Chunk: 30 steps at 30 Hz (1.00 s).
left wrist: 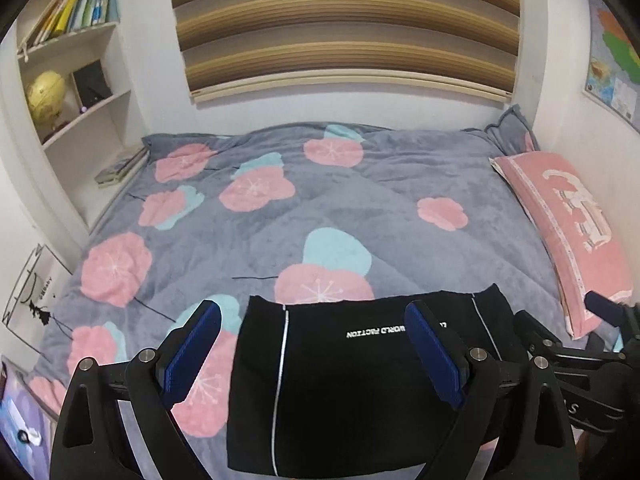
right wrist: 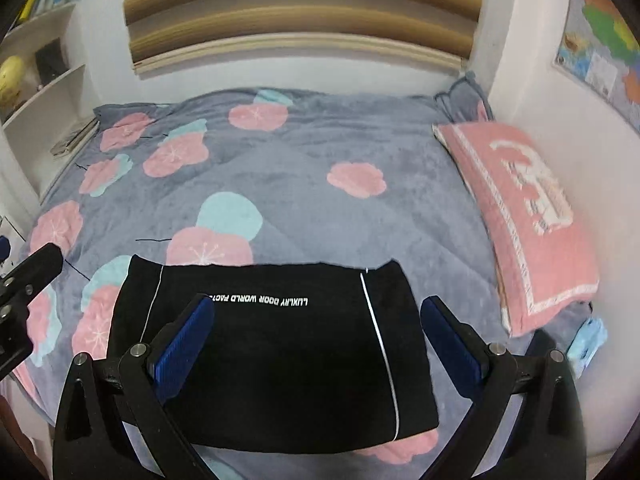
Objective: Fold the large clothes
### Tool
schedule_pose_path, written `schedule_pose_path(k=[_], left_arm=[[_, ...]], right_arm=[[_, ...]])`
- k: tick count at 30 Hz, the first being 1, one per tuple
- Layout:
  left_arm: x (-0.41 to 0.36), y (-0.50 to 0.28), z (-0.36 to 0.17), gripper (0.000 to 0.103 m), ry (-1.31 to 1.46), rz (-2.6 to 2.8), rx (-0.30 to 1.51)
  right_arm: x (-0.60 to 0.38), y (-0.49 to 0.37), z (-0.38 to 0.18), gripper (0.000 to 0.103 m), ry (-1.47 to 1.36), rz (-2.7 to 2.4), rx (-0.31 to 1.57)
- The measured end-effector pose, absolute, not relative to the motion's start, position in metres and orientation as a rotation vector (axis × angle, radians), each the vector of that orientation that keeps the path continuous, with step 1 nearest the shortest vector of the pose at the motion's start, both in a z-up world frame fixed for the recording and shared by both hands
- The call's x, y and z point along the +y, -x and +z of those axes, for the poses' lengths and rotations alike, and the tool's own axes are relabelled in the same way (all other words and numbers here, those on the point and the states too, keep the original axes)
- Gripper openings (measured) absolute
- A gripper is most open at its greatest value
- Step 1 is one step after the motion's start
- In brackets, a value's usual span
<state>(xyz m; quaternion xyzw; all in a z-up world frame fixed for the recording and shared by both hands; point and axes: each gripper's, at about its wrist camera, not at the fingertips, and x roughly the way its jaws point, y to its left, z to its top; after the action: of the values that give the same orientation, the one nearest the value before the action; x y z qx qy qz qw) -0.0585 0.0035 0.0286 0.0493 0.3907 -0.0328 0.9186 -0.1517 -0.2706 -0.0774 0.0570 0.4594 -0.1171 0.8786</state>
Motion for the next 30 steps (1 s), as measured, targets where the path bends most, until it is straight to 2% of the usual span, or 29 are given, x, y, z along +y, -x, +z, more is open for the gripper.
schedule_pose_path(k=[30], left_arm=[[0.017,0.039,0.001,0.093,-0.092,-0.095,0.896]], right_arm=[[-0.253,0.136,-0.111,0.103,-0.083,-0.183,1.067]])
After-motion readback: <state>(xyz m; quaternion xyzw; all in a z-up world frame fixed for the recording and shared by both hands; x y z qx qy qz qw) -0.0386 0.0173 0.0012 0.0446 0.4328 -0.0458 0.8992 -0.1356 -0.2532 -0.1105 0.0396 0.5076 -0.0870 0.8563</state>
